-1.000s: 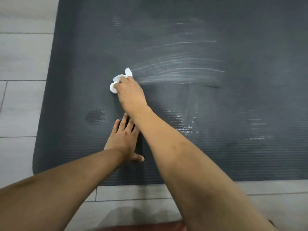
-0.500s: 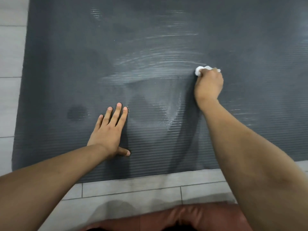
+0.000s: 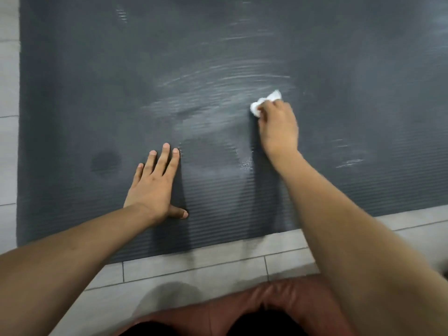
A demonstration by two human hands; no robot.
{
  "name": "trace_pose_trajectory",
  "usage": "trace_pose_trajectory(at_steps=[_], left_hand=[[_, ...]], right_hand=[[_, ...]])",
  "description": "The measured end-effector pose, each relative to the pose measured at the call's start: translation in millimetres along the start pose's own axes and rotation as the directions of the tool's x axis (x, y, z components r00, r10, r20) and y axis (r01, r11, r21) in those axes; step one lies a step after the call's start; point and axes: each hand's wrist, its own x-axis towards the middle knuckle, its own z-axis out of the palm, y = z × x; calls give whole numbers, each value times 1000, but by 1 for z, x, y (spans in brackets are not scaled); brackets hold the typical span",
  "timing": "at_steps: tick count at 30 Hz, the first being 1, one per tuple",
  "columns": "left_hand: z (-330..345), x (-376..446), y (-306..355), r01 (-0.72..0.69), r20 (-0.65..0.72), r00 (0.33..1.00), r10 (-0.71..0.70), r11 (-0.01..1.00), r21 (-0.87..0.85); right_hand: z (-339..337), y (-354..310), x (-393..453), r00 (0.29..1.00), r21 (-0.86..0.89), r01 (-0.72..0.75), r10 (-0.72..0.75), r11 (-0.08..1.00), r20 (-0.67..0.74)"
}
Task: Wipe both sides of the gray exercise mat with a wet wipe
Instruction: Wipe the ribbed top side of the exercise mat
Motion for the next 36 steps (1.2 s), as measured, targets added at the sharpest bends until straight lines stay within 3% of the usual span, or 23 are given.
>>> trace_pose_trajectory(at_steps=[3, 5, 8, 11, 13, 15, 17, 19, 21, 23, 24, 28, 31, 33, 36], left_hand=[[2, 1, -2, -7, -2, 1000, 7, 1000, 18], [2, 2, -1, -22, -5, 1000, 22, 999, 36], [2, -6, -4, -14, -41, 999, 15, 1000, 20], [21, -32, -8, 7, -159, 987, -4, 1000, 19], [41, -53, -7, 6, -222, 975, -7, 1000, -3], [53, -65, -5, 9, -204, 979, -12, 1000, -16], [54, -66, -5, -14, -142, 990, 12, 1000, -8], [53, -63, -7, -12, -92, 996, 14, 1000, 27], [56, -59, -6, 13, -66, 998, -10, 999, 44], [60, -58, -1, 52, -70, 996, -50, 998, 30], [61, -58, 1, 66, -82, 995, -64, 998, 22], [61, -55, -2, 80, -83, 993, -78, 997, 21], [63, -53, -7, 63, -57, 996, -62, 998, 15], [63, -55, -6, 84, -50, 995, -85, 996, -9], [61, -57, 0, 104, -74, 992, -104, 995, -1]], right_hand=[[-22, 58, 10, 966, 24, -251, 252, 968, -51], [-15, 31, 3, 959, 61, -275, 278, 959, -47], [12, -72, -43, 999, 216, -40, 39, 976, 7], [27, -165, -97, 970, 366, 174, -223, 914, 97], [25, -175, -106, 948, 352, 258, -307, 900, 89], [20, -142, -95, 945, 250, 309, -326, 918, 27], [4, -87, -76, 974, 125, 213, -220, 969, 47], [-22, -19, -57, 995, -12, -22, 23, 1000, 96], [-50, 40, -44, 963, -61, -258, 262, 964, 65], [-60, 51, -38, 916, -65, -397, 400, 915, 30], [-55, 35, -40, 916, -56, -397, 399, 916, 33], [0, -88, -90, 981, 82, -33, 16, 996, 194], [18, -161, -148, 895, 213, 219, -283, 952, 345], [10, -158, -150, 903, 237, 242, -308, 941, 298], [-5, -98, -125, 981, 124, 138, -153, 983, 120]])
